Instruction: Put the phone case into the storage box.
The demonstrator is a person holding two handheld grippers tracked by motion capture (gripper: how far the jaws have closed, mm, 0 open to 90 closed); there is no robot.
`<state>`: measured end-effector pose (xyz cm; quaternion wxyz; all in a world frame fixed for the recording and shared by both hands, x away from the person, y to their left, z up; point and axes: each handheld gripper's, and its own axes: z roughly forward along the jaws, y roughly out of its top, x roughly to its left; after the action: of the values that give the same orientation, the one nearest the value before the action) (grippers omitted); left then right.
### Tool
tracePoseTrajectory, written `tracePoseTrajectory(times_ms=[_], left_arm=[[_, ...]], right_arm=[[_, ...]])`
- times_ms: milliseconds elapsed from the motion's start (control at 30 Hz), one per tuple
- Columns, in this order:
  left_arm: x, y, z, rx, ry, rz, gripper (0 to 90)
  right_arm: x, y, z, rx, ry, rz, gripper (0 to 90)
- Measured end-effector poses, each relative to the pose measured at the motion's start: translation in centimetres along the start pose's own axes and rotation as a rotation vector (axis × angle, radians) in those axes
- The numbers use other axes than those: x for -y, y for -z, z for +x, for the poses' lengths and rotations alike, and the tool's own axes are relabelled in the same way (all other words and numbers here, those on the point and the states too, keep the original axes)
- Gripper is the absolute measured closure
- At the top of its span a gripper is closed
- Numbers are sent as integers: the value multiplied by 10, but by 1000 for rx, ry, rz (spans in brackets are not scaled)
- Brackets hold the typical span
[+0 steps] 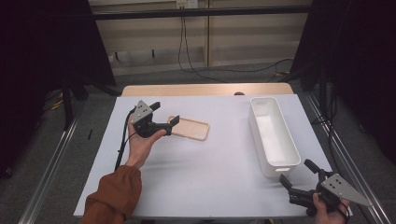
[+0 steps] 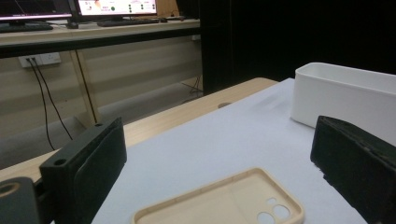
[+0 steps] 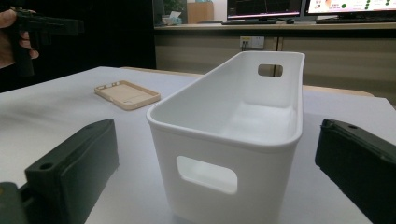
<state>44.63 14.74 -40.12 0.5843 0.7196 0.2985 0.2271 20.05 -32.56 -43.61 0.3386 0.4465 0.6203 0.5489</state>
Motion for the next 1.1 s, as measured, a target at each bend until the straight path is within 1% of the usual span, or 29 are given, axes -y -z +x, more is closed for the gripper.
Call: tracePoseTrajectory(times_ms=[33, 133, 167, 267, 333, 467, 500, 567, 700, 733, 767, 800, 833, 867, 900, 1033, 1067, 1100], left_arm=[[0, -1, 1, 2, -5, 1, 36], [1, -5, 3, -1, 7, 2, 37], [1, -6, 4, -5, 0, 5, 38], [2, -10, 7, -10, 3, 8, 40], [3, -12, 9, -12, 15, 9, 42], [3, -16, 13, -17, 11, 29, 49], [3, -18, 14, -19, 25, 27, 50], [2, -20, 17, -20, 18, 36, 55], [0, -25, 20, -25, 24, 33, 62], [-1, -28, 22, -25, 34, 26, 62], [-2, -30, 23, -30, 28, 32, 63], [-3, -32, 24, -31, 35, 27, 65], [-4, -33, 25, -26, 29, 23, 75], [-5, -35, 25, -27, 50, 16, 84], [-6, -36, 26, -27, 38, 21, 92], [-9, -42, 26, -23, 45, 16, 145], [-11, -45, 25, -15, 36, 15, 161], [-11, -45, 25, -15, 36, 15, 185]], right_arm=[[0, 0, 0, 0, 0, 0, 0], [0, 0, 0, -2, 2, 1, 0], [0, 0, 0, -1, 0, 0, 0], [0, 0, 0, -1, 0, 1, 0], [0, 0, 0, -1, -1, 1, 0], [0, 0, 0, -3, 3, 1, 0], [0, 0, 0, -2, 2, 1, 0], [0, 0, 0, -1, -1, 1, 0], [0, 0, 0, -2, 2, 1, 0], [0, 0, 0, -2, 1, 2, 0], [0, 0, 0, -2, 2, 1, 0], [0, 0, 0, -2, -1, 1, 0], [0, 0, 0, -2, -2, 0, 0], [0, 0, 0, -2, -2, 0, 0], [0, 0, 0, -3, 1, 2, 0], [0, 0, 0, -3, -1, 2, 0], [0, 0, 0, -2, -2, 0, 0], [0, 0, 0, -3, -2, 0, 0]])
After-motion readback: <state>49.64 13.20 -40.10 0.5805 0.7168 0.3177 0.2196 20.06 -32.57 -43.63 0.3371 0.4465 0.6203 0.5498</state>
